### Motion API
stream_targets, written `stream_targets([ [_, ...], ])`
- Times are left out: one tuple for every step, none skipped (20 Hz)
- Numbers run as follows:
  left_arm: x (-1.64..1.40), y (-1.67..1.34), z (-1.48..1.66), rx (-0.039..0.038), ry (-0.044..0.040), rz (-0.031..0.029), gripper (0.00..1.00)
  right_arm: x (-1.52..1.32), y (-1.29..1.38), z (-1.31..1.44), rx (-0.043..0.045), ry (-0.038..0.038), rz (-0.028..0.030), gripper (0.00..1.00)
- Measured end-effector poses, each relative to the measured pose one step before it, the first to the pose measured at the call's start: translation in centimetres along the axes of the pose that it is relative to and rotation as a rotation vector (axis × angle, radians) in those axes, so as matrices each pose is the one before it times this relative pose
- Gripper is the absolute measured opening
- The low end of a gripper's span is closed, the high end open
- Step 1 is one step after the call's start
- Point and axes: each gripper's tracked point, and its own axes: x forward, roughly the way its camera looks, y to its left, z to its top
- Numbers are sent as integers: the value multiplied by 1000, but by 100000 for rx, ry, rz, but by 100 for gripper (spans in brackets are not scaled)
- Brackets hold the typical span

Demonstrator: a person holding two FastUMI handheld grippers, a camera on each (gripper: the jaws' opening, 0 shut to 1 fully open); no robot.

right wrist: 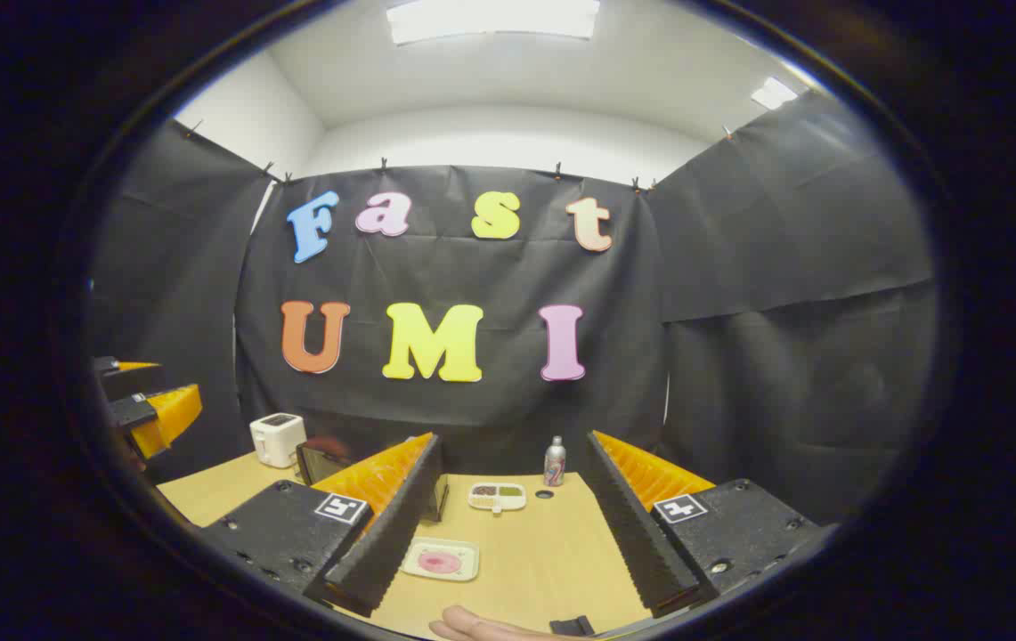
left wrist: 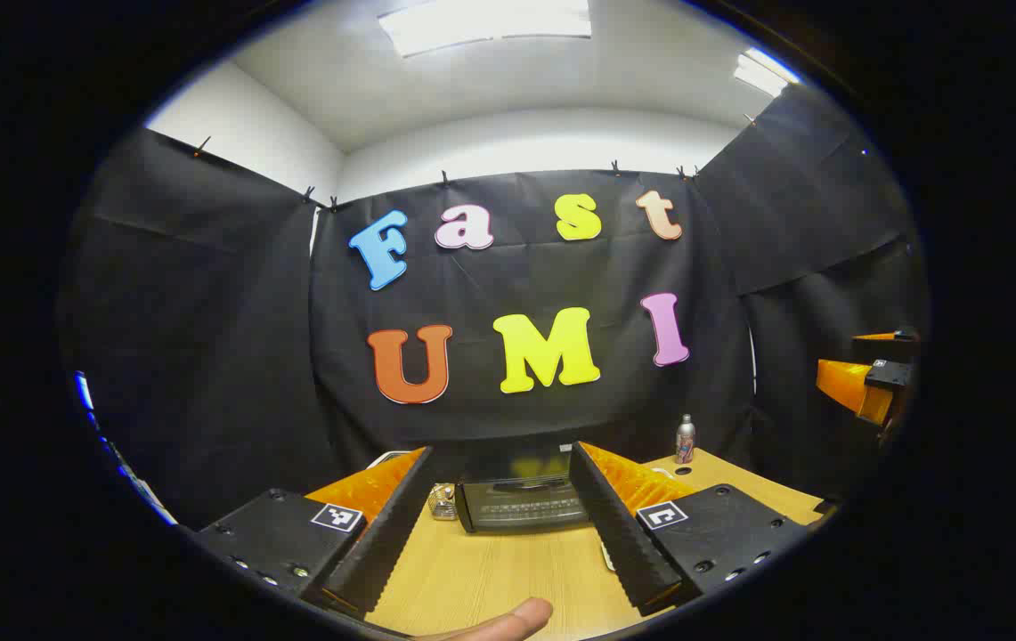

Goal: Open the electric oven with the left hand, put the food in, and close the electric oven.

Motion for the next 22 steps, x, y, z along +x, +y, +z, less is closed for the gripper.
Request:
stream_targets([
  [-13,-274,-617,-531,1592,-992,96,-227,-181,-33,1434,-41,-253,100],
  [11,-298,-298,-286,764,-1067,96,-81,-333,8,1328,-269,-1040,100],
  [-122,-140,95,-180,294,-347,96,-84,-364,4,580,56,-851,100],
  [-128,135,179,-523,-296,503,96,8,-195,97,134,-266,-676,100],
  [-15,283,177,-413,-420,385,96,16,-198,170,-1111,-299,-626,100],
  [-118,257,281,-582,-765,664,96,-53,-241,-144,-1428,-64,-768,100],
  [-7,377,246,-527,-564,1017,96,80,-32,154,-925,-436,-235,100],
  [-147,443,173,-427,-635,1044,96,-48,297,127,-216,-388,450,100],
  [-56,282,68,-405,-184,989,96,-8,341,-38,114,200,1057,100],
  [-52,176,24,-304,-106,331,96,176,233,-179,493,273,811,100],
  [-127,144,92,-215,-92,283,96,129,256,114,836,7,935,100],
  [64,129,125,-182,-104,195,96,211,153,-67,803,277,618,100],
  [-30,231,13,-253,15,221,96,161,103,-21,357,265,216,100],
  [-7,207,-19,-225,-40,469,96,170,-72,-70,85,69,14,100],
  [74,332,-82,-226,74,508,96,68,10,-2,-179,-136,0,100],
  [146,195,-57,-383,-134,371,96,52,48,-4,-2,-254,-18,100],
  [276,-11,-99,-428,330,-113,96,127,-30,6,187,-179,131,100],
  [226,-26,-67,-580,-25,-579,96,101,54,-105,453,-159,264,100],
  [376,-246,-228,-807,50,-1481,96,66,42,-13,426,-128,380,100],
  [351,-396,0,-997,-308,-2330,96,34,22,-125,335,-185,415,100],
  [353,-398,-108,-695,-139,-2242,96,212,-98,-97,333,-150,36,100],
  [457,-77,-174,-328,-303,-1663,96,190,-99,-200,213,-62,-76,100],
])
